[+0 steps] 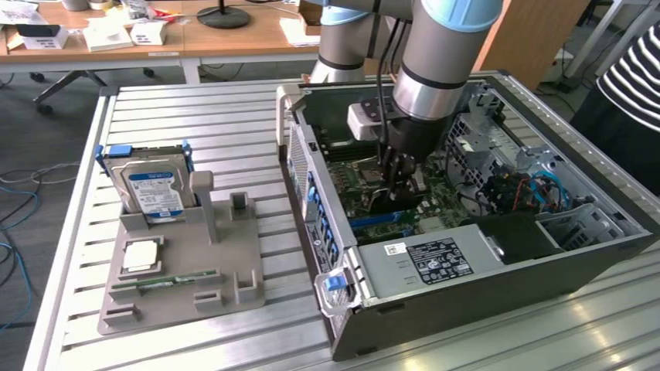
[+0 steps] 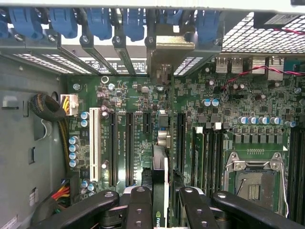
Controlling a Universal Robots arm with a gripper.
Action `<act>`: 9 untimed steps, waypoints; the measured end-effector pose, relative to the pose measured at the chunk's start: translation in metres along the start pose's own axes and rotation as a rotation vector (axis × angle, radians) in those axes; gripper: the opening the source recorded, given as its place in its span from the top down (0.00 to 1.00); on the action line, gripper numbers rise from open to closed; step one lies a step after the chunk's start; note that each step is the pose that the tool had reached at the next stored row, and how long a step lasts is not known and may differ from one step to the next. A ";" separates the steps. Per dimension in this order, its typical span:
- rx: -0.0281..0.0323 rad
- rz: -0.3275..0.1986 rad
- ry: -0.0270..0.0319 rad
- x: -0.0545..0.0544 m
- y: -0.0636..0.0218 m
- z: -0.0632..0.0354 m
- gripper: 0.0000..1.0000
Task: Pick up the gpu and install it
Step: 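Insert the gpu into the slot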
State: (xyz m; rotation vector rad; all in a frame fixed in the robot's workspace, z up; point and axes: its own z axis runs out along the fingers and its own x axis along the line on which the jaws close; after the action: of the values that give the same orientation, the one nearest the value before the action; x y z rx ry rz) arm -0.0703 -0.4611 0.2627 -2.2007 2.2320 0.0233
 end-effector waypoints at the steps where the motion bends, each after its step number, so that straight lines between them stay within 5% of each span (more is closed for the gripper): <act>1: 0.0000 0.000 -0.0001 0.000 0.0000 0.0000 0.73; 9: 0.0015 0.000 -0.0002 0.000 0.0007 0.0003 0.73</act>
State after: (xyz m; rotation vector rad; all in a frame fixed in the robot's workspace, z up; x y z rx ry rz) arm -0.0710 -0.4610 0.2624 -2.1998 2.2312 0.0219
